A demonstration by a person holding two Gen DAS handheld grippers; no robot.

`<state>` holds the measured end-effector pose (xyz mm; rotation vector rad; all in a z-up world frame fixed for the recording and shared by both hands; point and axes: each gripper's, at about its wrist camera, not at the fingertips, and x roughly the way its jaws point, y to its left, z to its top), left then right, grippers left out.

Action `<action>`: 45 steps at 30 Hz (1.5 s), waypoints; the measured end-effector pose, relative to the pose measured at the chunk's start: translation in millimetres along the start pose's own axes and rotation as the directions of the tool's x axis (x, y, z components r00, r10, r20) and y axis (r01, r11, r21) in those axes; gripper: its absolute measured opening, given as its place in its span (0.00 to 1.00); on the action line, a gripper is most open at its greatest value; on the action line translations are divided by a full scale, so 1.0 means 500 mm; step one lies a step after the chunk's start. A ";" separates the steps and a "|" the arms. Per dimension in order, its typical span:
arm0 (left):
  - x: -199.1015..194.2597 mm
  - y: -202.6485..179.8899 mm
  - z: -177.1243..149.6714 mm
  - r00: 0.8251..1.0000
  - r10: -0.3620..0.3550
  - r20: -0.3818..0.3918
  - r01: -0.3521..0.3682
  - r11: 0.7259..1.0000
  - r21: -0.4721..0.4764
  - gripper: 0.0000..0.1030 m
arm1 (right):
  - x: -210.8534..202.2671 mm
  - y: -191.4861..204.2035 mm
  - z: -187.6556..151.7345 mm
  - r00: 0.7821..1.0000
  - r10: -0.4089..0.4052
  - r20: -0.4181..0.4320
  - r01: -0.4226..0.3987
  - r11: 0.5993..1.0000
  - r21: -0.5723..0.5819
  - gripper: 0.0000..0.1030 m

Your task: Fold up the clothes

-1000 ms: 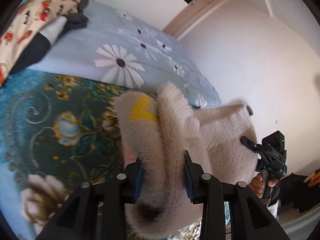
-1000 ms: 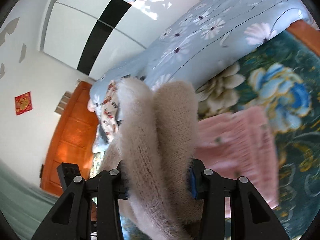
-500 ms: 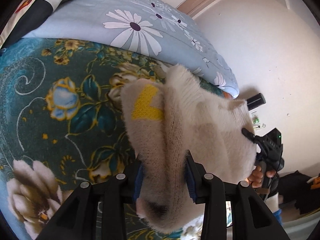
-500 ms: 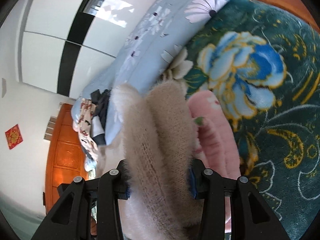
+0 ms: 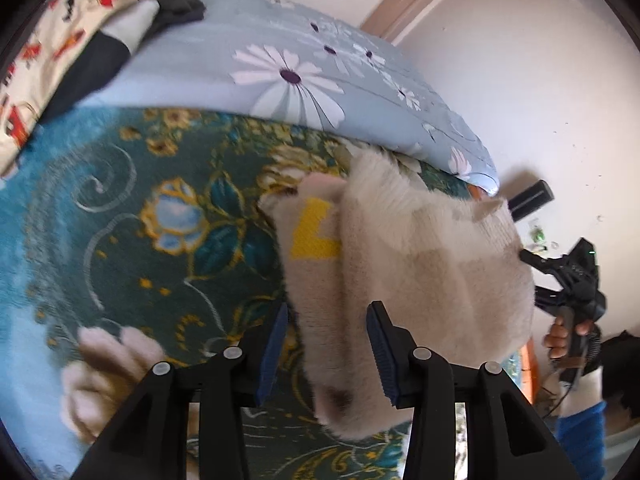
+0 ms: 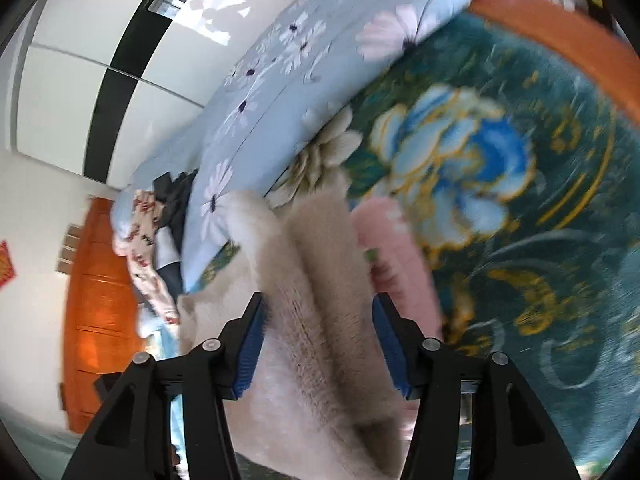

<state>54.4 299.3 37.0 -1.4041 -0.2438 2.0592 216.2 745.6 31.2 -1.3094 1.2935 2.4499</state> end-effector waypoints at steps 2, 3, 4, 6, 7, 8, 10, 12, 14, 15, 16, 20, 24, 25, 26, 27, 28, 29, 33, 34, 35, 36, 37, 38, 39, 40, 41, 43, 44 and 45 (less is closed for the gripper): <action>-0.018 -0.013 -0.002 0.999 0.020 0.037 -0.022 0.999 0.035 0.44 | -0.026 0.024 -0.004 0.996 -0.070 0.048 0.072 0.996 -0.049 0.54; -0.025 -0.025 -0.005 0.998 0.026 0.050 -0.029 0.998 0.056 0.44 | -0.039 0.037 -0.006 0.992 -0.104 0.074 0.109 0.991 -0.071 0.54; -0.031 -0.040 -0.008 0.998 0.027 0.063 -0.033 0.996 0.083 0.44 | -0.052 0.049 -0.009 0.986 -0.136 0.099 0.146 0.985 -0.094 0.54; -0.031 -0.075 -0.016 0.996 0.025 0.085 -0.037 0.989 0.143 0.44 | -0.050 0.094 -0.033 0.982 -0.152 0.112 0.173 0.963 -0.209 0.54; -0.030 -0.092 -0.022 0.995 0.025 0.094 -0.041 0.984 0.172 0.44 | -0.040 0.132 -0.064 0.979 -0.163 0.123 0.194 0.933 -0.304 0.54; -0.030 -0.110 -0.029 0.995 0.024 0.101 -0.044 0.979 0.199 0.44 | -0.030 0.154 -0.085 0.977 -0.169 0.127 0.204 0.909 -0.364 0.54; -0.021 -0.136 -0.041 0.995 0.020 0.101 -0.045 0.969 0.244 0.44 | -0.015 0.172 -0.112 0.976 -0.173 0.131 0.213 0.878 -0.428 0.58; -0.004 -0.149 -0.051 0.996 0.029 0.087 -0.051 0.961 0.271 0.44 | -0.005 0.167 -0.123 0.977 -0.171 0.131 0.212 0.872 -0.441 0.58; 0.015 -0.153 -0.061 0.996 0.046 0.073 -0.065 0.955 0.288 0.44 | 0.005 0.162 -0.133 0.977 -0.169 0.130 0.210 0.866 -0.453 0.58; 0.024 -0.152 -0.065 0.996 0.054 0.064 -0.070 0.954 0.291 0.44 | 0.010 0.159 -0.139 0.977 -0.168 0.130 0.210 0.863 -0.459 0.58; 0.034 -0.150 -0.068 0.996 0.063 0.055 -0.076 0.954 0.289 0.44 | 0.015 0.157 -0.144 0.977 -0.167 0.129 0.209 0.860 -0.465 0.58; 0.052 -0.145 -0.077 0.996 0.078 0.039 -0.086 0.958 0.275 0.44 | 0.035 0.149 -0.162 0.977 -0.170 0.132 0.213 0.849 -0.483 0.59; 0.040 -0.147 -0.084 0.996 0.071 0.050 -0.082 0.957 0.278 0.45 | 0.051 0.145 -0.168 0.971 -0.187 0.150 0.237 0.844 -0.481 0.60; 0.035 -0.147 -0.087 0.996 0.068 0.055 -0.080 0.958 0.276 0.46 | 0.050 0.147 -0.171 0.968 -0.189 0.162 0.245 0.845 -0.476 0.60; 0.030 -0.147 -0.089 0.996 0.065 0.060 -0.079 0.959 0.274 0.47 | 0.049 0.147 -0.173 0.967 -0.191 0.171 0.250 0.847 -0.469 0.60; 0.024 -0.147 -0.093 0.996 0.062 0.068 -0.078 0.960 0.270 0.51 | 0.044 0.149 -0.179 0.961 -0.191 0.200 0.263 0.854 -0.448 0.60; 0.018 -0.147 -0.098 0.995 0.058 0.077 -0.076 0.961 0.265 0.54 | 0.039 0.151 -0.186 0.955 -0.191 0.229 0.275 0.862 -0.426 0.60; 0.012 -0.146 -0.105 0.995 0.054 0.088 -0.076 0.962 0.261 0.55 | 0.031 0.153 -0.198 0.945 -0.185 0.268 0.285 0.871 -0.400 0.60; 0.000 -0.137 -0.144 0.991 0.055 0.122 -0.084 0.965 0.249 0.62 | 0.012 0.147 -0.275 0.902 -0.151 0.404 0.286 0.911 -0.297 0.60; -0.001 -0.134 -0.156 0.990 0.058 0.129 -0.089 0.965 0.247 0.64 | 0.012 0.143 -0.304 0.892 -0.159 0.423 0.295 0.914 -0.278 0.60; -0.002 -0.131 -0.168 0.989 0.062 0.136 -0.095 0.965 0.244 0.66 | 0.012 0.142 -0.328 0.885 -0.168 0.434 0.307 0.912 -0.273 0.60; -0.001 -0.124 -0.182 0.988 0.063 0.140 -0.095 0.968 0.232 0.72 | 0.010 0.142 -0.351 0.876 -0.179 0.447 0.325 0.905 -0.274 0.60; 0.005 -0.116 -0.197 0.988 0.064 0.140 -0.093 0.973 0.211 0.76 | 0.009 0.142 -0.374 0.867 -0.190 0.461 0.343 0.898 -0.275 0.61; 0.011 -0.109 -0.208 0.988 0.067 0.140 -0.094 0.977 0.193 0.78 | 0.007 0.143 -0.394 0.858 -0.195 0.474 0.355 0.894 -0.275 0.61; 0.018 -0.104 -0.218 0.988 0.076 0.137 -0.101 0.978 0.182 0.80 | 0.006 0.143 -0.421 0.851 -0.200 0.485 0.366 0.889 -0.276 0.69; 0.027 -0.100 -0.230 0.987 0.089 0.131 -0.111 0.979 0.171 0.80 | 0.007 0.142 -0.440 0.849 -0.207 0.487 0.378 0.882 -0.284 0.77; 0.033 -0.096 -0.242 0.987 0.098 0.127 -0.118 0.980 0.163 0.80 | 0.009 0.141 -0.459 0.846 -0.214 0.488 0.389 0.874 -0.291 0.78; 0.042 -0.091 -0.264 0.987 0.109 0.119 -0.127 0.980 0.151 0.82 | 0.023 0.140 -0.474 0.849 -0.242 0.469 0.412 0.860 -0.301 0.78; 0.044 -0.090 -0.272 0.987 0.111 0.118 -0.128 0.980 0.150 0.83 | 0.032 0.138 -0.480 0.853 -0.260 0.452 0.423 0.853 -0.306 0.78; 0.045 -0.089 -0.280 0.986 0.115 0.120 -0.132 0.980 0.149 0.85 | 0.039 0.132 -0.481 0.862 -0.274 0.427 0.419 0.859 -0.295 0.78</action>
